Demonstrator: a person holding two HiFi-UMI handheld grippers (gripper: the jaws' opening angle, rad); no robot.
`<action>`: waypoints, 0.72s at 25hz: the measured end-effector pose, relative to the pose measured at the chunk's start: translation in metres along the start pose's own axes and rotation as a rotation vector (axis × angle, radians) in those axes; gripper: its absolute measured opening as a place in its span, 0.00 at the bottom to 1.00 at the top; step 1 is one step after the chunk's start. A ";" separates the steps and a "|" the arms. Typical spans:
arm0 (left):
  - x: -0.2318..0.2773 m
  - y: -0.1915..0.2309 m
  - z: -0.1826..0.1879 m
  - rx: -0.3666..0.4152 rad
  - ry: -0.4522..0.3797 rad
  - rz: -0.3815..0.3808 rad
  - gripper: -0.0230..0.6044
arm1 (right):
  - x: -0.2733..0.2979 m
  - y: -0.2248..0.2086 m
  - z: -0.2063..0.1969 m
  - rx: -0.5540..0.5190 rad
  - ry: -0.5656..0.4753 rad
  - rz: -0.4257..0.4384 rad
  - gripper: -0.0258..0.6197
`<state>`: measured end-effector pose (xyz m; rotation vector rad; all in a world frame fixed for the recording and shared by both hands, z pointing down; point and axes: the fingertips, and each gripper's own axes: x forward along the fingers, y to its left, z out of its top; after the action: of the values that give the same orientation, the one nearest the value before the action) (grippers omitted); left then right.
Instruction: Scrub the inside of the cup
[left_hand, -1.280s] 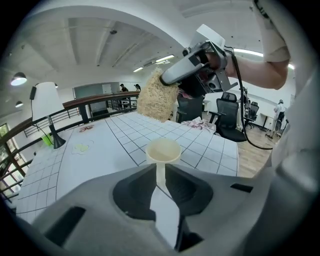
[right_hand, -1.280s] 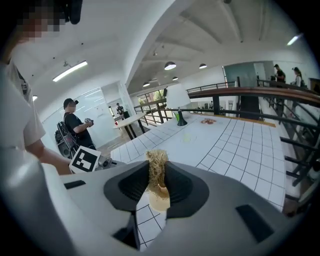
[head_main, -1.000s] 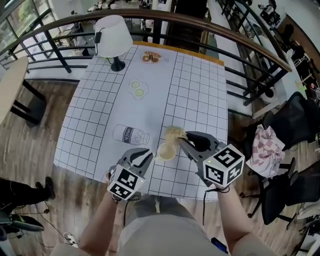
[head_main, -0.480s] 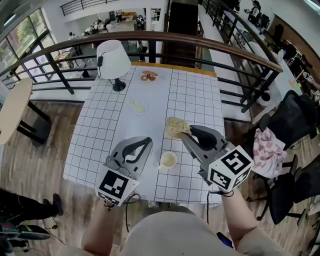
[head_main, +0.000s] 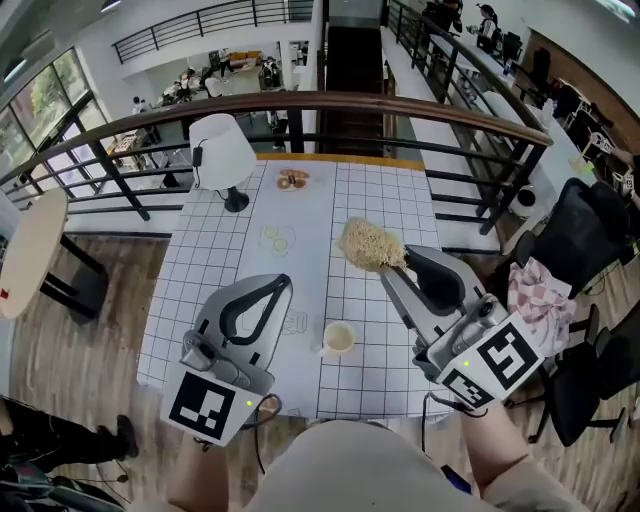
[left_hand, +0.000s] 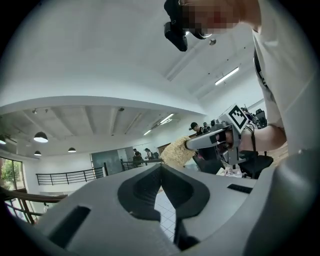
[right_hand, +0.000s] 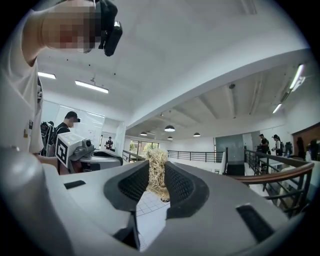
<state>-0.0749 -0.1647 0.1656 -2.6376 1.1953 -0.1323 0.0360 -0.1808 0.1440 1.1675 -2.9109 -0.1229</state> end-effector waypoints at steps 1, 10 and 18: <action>-0.001 -0.001 0.004 0.004 -0.004 -0.009 0.06 | -0.004 0.000 0.006 -0.017 -0.016 -0.013 0.19; -0.023 -0.015 0.033 0.015 -0.080 0.007 0.06 | -0.034 -0.005 0.034 -0.115 -0.101 -0.091 0.19; -0.025 -0.033 0.001 -0.014 -0.012 -0.007 0.06 | -0.049 -0.008 -0.004 -0.062 -0.034 -0.124 0.19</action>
<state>-0.0666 -0.1249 0.1735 -2.6507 1.1875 -0.1091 0.0765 -0.1530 0.1492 1.3484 -2.8398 -0.2334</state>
